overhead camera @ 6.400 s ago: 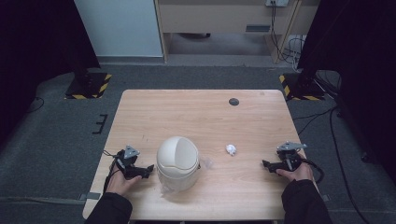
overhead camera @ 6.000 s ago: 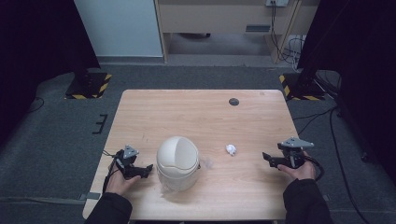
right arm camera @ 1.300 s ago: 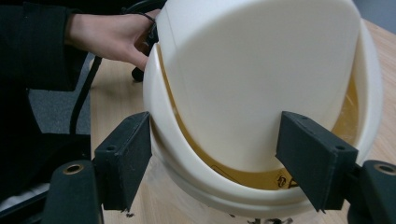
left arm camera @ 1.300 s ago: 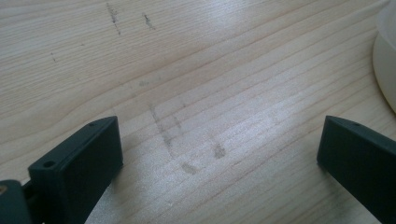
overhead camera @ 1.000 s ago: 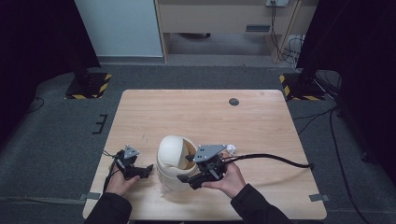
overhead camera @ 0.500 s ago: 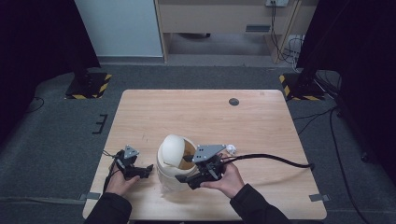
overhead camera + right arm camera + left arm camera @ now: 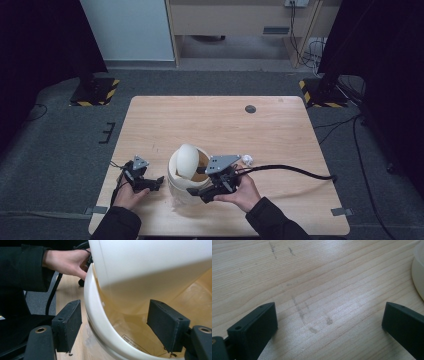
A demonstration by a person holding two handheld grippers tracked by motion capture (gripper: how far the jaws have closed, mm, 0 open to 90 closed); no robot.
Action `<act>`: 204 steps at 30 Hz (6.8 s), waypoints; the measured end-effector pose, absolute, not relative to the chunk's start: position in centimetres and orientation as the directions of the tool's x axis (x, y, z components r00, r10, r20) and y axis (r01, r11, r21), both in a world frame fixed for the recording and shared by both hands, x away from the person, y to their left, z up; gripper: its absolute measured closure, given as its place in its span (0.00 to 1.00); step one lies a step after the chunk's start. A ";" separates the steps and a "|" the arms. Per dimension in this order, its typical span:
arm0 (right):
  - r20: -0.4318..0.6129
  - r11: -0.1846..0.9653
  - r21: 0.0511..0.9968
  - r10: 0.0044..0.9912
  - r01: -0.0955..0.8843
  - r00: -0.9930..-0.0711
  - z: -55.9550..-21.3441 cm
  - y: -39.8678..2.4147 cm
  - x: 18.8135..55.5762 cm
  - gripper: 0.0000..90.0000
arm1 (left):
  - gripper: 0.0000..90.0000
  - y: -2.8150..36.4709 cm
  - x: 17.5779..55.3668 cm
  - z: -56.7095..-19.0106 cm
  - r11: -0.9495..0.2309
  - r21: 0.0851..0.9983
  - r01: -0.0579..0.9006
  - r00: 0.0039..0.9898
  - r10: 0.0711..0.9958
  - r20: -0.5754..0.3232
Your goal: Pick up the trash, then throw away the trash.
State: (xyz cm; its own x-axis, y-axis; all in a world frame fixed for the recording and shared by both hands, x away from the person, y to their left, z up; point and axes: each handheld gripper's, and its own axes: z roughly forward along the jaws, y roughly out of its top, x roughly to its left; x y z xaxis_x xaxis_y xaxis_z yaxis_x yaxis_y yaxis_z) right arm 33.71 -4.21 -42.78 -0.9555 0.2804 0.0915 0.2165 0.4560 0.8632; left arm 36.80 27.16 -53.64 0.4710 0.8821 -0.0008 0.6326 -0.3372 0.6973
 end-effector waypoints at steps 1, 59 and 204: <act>0.086 0.457 0.864 0.281 0.212 -0.956 -42.6 -4.4 33.7 0.30 | 0.00 27.2 36.8 -53.6 -0.337 0.698 0.632 0.471 0.882 -0.001; -0.089 0.457 0.789 0.745 0.409 -0.661 -48.2 -19.2 41.9 0.31 | 0.00 27.1 36.8 -53.6 -0.336 0.698 0.633 0.470 0.883 -0.002; 0.051 0.131 0.982 0.502 0.134 -0.863 -32.8 -15.2 35.6 0.74 | 0.00 27.1 36.8 -53.6 -0.335 0.697 0.634 0.468 0.883 -0.002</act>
State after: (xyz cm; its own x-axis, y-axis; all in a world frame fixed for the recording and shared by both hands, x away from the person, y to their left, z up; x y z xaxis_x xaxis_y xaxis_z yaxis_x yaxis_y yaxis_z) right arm 35.57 -15.19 -32.81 -0.8635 0.5018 0.0511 0.1345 0.1314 0.9822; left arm 36.76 27.10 -53.64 0.4685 0.8835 -0.0016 0.6337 -0.3348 0.6974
